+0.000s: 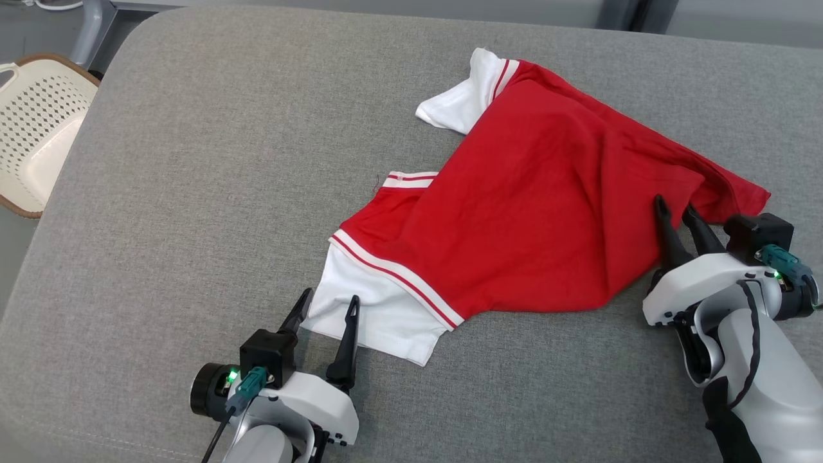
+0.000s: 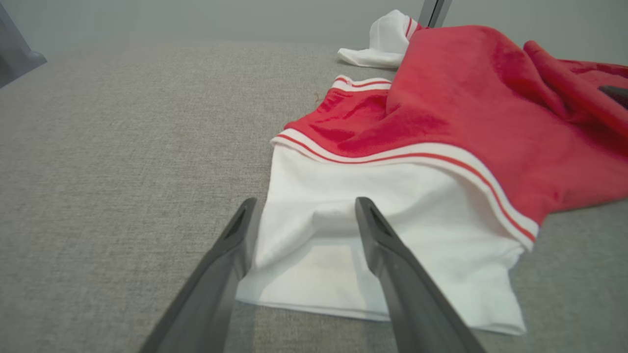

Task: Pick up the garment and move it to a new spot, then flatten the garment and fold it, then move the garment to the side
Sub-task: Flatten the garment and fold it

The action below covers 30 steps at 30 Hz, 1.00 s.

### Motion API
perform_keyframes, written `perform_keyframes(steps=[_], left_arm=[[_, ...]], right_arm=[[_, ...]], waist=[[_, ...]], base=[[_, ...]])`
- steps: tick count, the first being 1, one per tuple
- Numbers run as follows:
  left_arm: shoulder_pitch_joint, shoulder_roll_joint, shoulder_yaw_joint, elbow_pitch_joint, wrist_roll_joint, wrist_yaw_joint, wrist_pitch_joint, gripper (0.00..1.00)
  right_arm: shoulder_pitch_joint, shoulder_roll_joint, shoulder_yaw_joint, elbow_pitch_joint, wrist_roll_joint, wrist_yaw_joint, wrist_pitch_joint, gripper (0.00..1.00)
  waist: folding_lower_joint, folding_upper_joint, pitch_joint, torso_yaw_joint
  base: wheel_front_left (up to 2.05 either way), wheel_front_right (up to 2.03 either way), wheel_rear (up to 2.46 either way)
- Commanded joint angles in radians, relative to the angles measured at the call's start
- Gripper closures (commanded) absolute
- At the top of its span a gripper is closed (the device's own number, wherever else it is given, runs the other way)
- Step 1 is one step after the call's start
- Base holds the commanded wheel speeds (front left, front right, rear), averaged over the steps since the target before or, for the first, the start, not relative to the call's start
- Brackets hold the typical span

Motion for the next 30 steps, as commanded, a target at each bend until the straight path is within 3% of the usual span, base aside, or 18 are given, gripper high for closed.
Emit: perform_keyframes(steps=[1, 2, 10, 22, 23, 24, 25, 30], left_arm=[[0.000, 0.004, 0.006, 0.000, 0.004, -0.004, -0.002, 0.00], [0.001, 0.004, 0.007, 0.001, 0.004, -0.003, -0.002, 0.00], [0.014, 0.004, 0.022, 0.007, 0.013, -0.003, -0.002, 0.00], [0.082, 0.004, 0.072, 0.036, 0.022, 0.005, -0.002, 0.00], [0.089, 0.004, 0.078, 0.040, 0.024, 0.005, -0.002, 0.00], [0.097, 0.004, 0.086, 0.044, 0.026, 0.005, -0.002, 0.00], [0.106, 0.005, 0.094, 0.046, 0.030, 0.007, -0.002, 0.00], [0.144, 0.004, 0.146, 0.053, 0.054, 0.012, -0.002, 0.00]], right_arm=[[-0.014, -0.005, -0.002, -0.005, 0.000, 0.000, -0.004, 0.90], [-0.012, -0.005, -0.001, -0.005, 0.002, 0.000, -0.004, 1.00], [0.037, 0.003, -0.019, -0.098, 0.013, 0.000, -0.004, 1.00], [0.294, 0.015, -0.088, -0.242, 0.003, 0.000, -0.004, 1.00], [0.310, 0.017, -0.100, -0.238, -0.005, 0.000, -0.004, 0.89], [0.324, 0.020, -0.113, -0.237, -0.015, 0.000, -0.004, 0.58], [0.335, 0.023, -0.131, -0.239, -0.021, 0.000, -0.004, 0.00], [0.382, 0.039, -0.205, -0.269, -0.057, 0.000, -0.004, 0.00]], waist=[[0.0000, 0.0000, -0.001, -0.001], [0.0000, 0.0000, -0.002, -0.002], [0.0000, 0.0000, -0.050, -0.058], [0.0000, 0.0000, -0.199, -0.175], [0.0000, 0.0000, -0.209, -0.182], [0.0000, 0.0000, -0.220, -0.189], [0.0000, 0.0000, -0.228, -0.195], [0.0000, 0.0000, -0.265, -0.221]], base=[[0.00, 0.00, 0.00], [0.00, 0.00, 0.00], [0.00, 0.00, 0.00], [0.00, 0.00, 0.00], [0.00, 0.00, 0.00], [0.00, 0.00, 0.00], [0.00, 0.00, 0.00], [0.00, 0.00, 0.00]])
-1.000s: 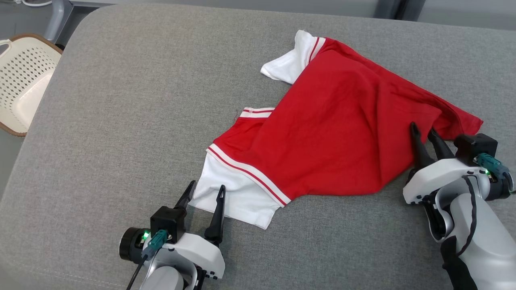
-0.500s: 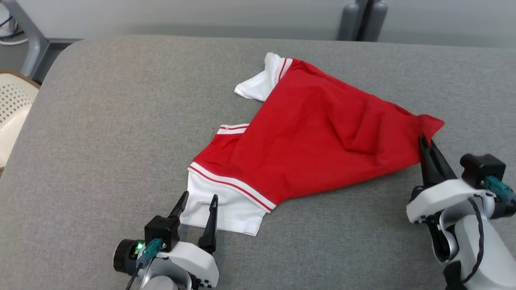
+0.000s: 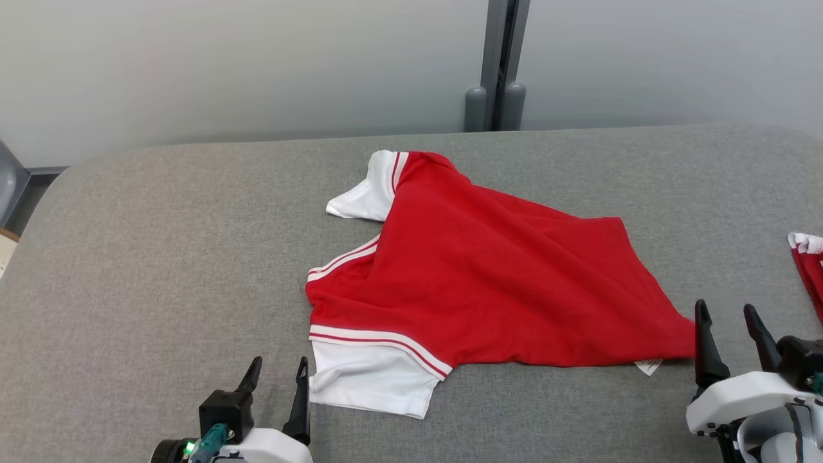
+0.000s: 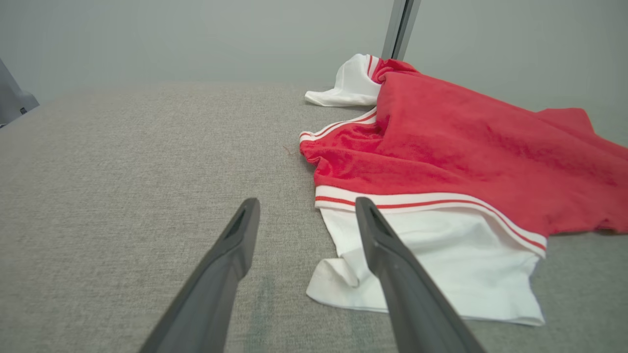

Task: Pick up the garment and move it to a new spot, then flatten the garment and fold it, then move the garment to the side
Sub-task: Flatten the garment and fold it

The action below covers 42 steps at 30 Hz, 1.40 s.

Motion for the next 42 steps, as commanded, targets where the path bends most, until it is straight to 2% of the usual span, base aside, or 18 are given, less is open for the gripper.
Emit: perform_keyframes(steps=[1, 6, 12, 22, 34, 42], left_arm=[[0.021, 0.005, 0.026, 0.001, 0.017, 0.006, -0.002, 0.00], [0.042, 0.004, 0.063, -0.005, 0.033, 0.003, -0.002, 0.00], [0.063, 0.004, 0.100, -0.025, 0.057, -0.004, -0.002, 0.00], [0.079, 0.005, 0.110, -0.050, 0.074, -0.012, -0.002, 0.00], [0.029, 0.005, 0.042, 0.018, 0.045, -0.033, -0.002, 0.00], [-0.013, 0.004, 0.005, 0.100, 0.013, -0.023, -0.002, 0.00]], right_arm=[[0.023, 0.002, -0.026, -0.023, -0.020, 0.000, -0.004, 0.00], [0.036, 0.005, -0.056, -0.069, -0.039, 0.000, -0.004, 0.00], [0.055, 0.005, -0.022, -0.130, -0.042, 0.000, -0.004, 0.00], [0.091, 0.005, 0.031, -0.147, -0.034, 0.000, -0.004, 0.00], [0.059, 0.005, 0.088, -0.088, -0.049, 0.000, -0.004, 0.00], [0.028, 0.004, 0.101, -0.067, -0.053, 0.000, -0.004, 0.00]], waist=[[0.0000, -0.0001, -0.030, -0.025], [0.0000, -0.0001, -0.045, -0.034], [0.0000, -0.0001, -0.051, -0.048], [0.0000, -0.0001, -0.057, -0.052], [0.0000, -0.0001, 0.034, -0.033], [0.0000, -0.0001, 0.073, -0.036]], base=[[0.00, 0.00, 0.00], [0.00, 0.00, 0.00], [0.00, 0.00, 0.00], [0.00, 0.00, 0.00], [0.00, 0.00, 0.00], [0.00, 0.00, 0.00]])
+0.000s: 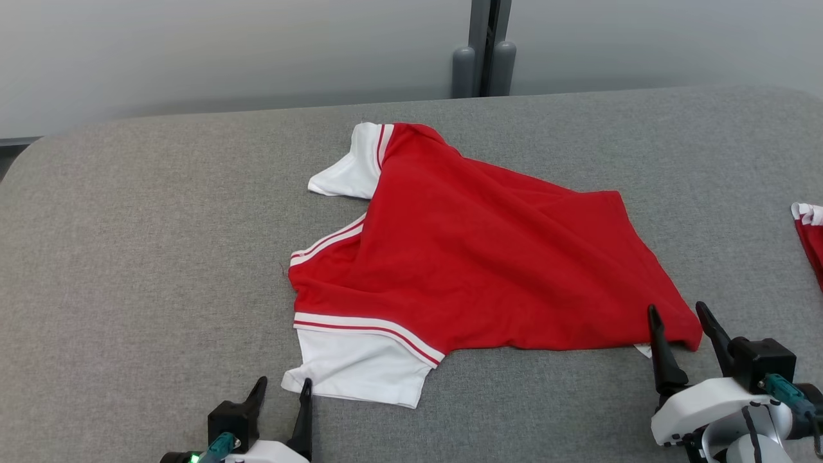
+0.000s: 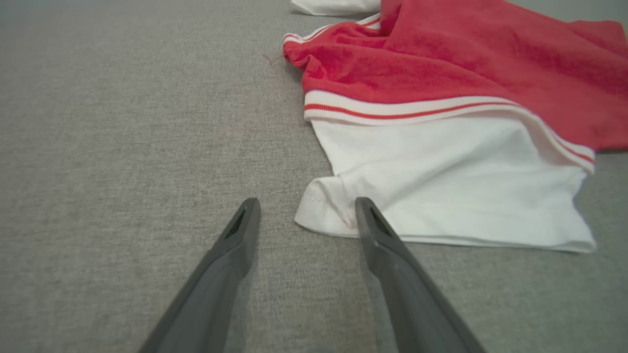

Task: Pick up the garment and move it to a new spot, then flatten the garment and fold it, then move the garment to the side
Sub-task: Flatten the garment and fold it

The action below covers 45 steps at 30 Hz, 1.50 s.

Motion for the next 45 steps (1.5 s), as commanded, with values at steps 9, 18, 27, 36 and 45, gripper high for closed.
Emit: perform_keyframes(steps=[9, 18, 27, 36, 45], left_arm=[[-0.004, 0.005, -0.007, -0.018, 0.020, -0.025, -0.001, 0.00], [0.004, 0.004, 0.004, -0.009, 0.051, -0.032, -0.001, 0.00], [-0.010, 0.004, -0.005, 0.016, 0.075, -0.049, 0.000, 0.00], [0.007, 0.004, -0.008, 0.034, 0.093, -0.058, 0.002, 0.00], [0.015, 0.004, 0.001, 0.008, 0.063, -0.057, 0.000, 1.00]], right_arm=[[-0.020, -0.005, -0.012, 0.002, 0.000, 0.000, -0.004, 0.00], [-0.023, -0.005, -0.002, 0.011, 0.019, 0.000, -0.004, 0.00], [-0.027, -0.005, -0.003, 0.010, 0.026, 0.000, -0.004, 0.00], [-0.028, -0.005, 0.005, 0.019, 0.039, 0.000, -0.004, 0.00], [-0.028, -0.005, 0.001, 0.030, 0.042, 0.000, -0.004, 0.00]], waist=[[0.0000, -0.0001, 0.011, -0.005], [0.0000, -0.0001, 0.008, -0.012], [0.0000, -0.0001, 0.015, -0.029], [0.0000, -0.0001, 0.013, -0.028], [0.0000, -0.0001, 0.008, -0.017]], base=[[0.00, 0.00, 0.00], [0.00, 0.00, 0.00], [0.00, 0.00, 0.00], [0.00, 0.00, 0.00], [0.00, 0.00, 0.00]])
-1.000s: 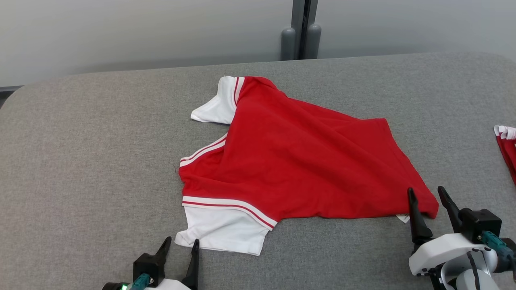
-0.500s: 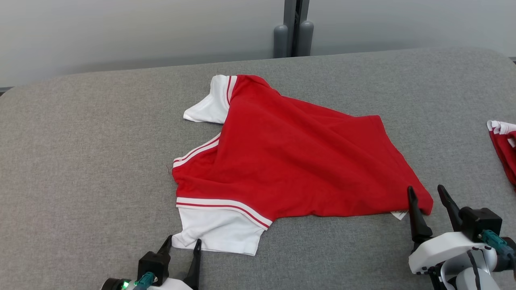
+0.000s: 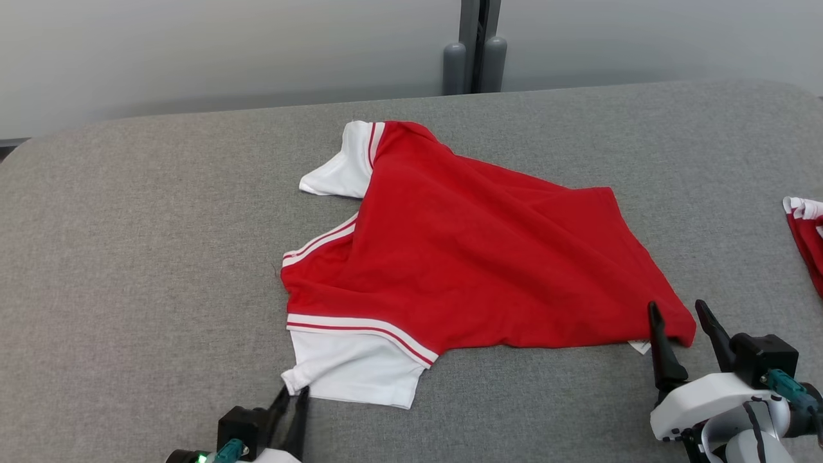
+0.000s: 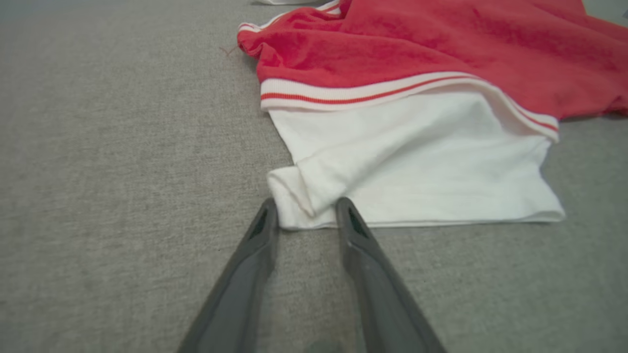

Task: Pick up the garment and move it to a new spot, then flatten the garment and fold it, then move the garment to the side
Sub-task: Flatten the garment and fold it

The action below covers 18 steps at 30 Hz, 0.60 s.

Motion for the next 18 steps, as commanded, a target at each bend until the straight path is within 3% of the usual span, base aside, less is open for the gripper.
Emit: perform_keyframes(steps=[1, 18], left_arm=[[0.004, 0.004, 0.000, 0.005, -0.009, -0.005, 0.001, 1.00], [-0.013, 0.005, 0.006, -0.032, -0.008, -0.010, 0.001, 1.00]], right_arm=[[-0.007, -0.005, -0.005, 0.004, 0.002, 0.000, -0.004, 0.00], [-0.049, -0.005, -0.155, 0.140, -0.067, 0.000, -0.004, 0.00]], waist=[[0.0000, 0.0000, 0.000, 0.003], [0.0000, 0.0000, 0.033, 0.057]], base=[[0.00, 0.00, 0.00], [0.00, 0.00, 0.00]])
